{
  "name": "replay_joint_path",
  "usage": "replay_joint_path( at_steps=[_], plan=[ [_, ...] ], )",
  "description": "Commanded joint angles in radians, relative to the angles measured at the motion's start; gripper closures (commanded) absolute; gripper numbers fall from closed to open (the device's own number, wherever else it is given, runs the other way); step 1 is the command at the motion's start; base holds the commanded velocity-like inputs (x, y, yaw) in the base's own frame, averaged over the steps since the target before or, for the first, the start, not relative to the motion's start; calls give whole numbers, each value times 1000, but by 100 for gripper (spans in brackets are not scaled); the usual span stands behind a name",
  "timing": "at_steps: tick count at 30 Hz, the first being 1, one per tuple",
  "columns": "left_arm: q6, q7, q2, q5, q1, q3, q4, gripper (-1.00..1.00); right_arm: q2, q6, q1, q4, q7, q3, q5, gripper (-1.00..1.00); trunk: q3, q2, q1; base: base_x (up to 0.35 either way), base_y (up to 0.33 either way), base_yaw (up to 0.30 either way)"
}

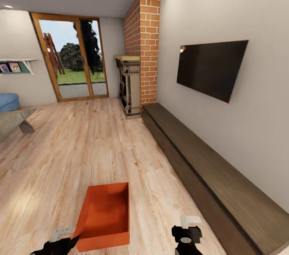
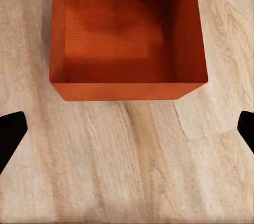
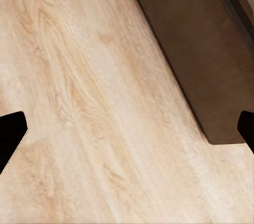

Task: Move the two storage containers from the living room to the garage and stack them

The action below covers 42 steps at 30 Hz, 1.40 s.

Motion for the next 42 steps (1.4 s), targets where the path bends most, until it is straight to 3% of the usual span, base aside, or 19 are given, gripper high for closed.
replay_joint_path(
  at_steps=[1, 9, 29, 42],
  plan=[
    [-4, -1, 1, 8, -1, -7, 1, -100, 0, 8, 0, -1, -6, 5, 5, -100, -2, -1, 0, 0, 0, 273],
    [-4, -4, 1, 8, -1, -8, 3, -100, -1, 8, 0, -1, -6, 5, 5, -100, -5, -1, 0, 93, 98, 186],
    [-5, -1, 1, 6, -1, -12, 7, -100, -1, 8, 0, -1, -6, 5, 5, -100, -5, -1, 0, 254, 235, 11],
    [-19, 0, 1, 6, -2, -12, 8, -100, 0, 8, 0, -1, -6, 5, 5, -100, -5, -1, 0, 32, 31, 0]
  ],
)
